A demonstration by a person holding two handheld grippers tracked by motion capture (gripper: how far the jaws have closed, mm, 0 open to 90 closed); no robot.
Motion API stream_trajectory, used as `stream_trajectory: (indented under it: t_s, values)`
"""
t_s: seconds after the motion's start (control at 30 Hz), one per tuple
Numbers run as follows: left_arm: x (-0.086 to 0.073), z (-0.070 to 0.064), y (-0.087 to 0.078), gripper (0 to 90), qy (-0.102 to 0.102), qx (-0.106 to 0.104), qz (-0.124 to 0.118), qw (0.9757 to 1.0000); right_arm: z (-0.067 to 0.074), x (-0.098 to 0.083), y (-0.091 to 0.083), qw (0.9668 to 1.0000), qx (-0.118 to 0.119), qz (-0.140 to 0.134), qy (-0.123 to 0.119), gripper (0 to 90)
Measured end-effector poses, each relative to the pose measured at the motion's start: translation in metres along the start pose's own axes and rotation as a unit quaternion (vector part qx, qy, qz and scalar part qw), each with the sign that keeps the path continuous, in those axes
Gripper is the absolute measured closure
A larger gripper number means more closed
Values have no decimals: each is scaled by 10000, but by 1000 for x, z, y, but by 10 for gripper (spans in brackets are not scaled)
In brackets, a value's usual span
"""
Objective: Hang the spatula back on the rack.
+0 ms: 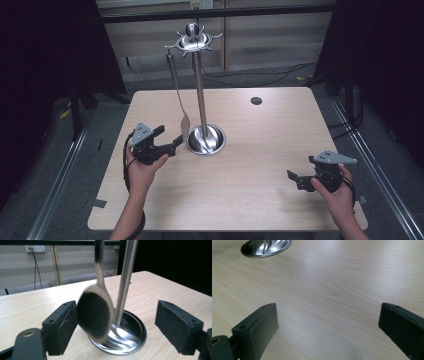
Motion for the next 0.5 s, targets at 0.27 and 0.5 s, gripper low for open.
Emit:
stream_trajectory:
  t_s: [0.27, 0.5]
  values:
    - [-10, 3, -5, 157, 19, 61, 146, 9999, 0, 0, 0, 10000, 9, 2, 7, 23]
    - [-20, 4, -11, 146, -96, 45, 309, 9995, 1, 1, -1, 10000, 16, -39, -38, 25]
Point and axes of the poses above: each handheld gripper's, and its own axes: y roughly forward along the jaws, x roughly out of its top, z roughly to its left, the point moved 6 cm from there along y, roughly forward along the jaws, and after that the axes turned 11 degrees about -x, right-handed, at the moved point
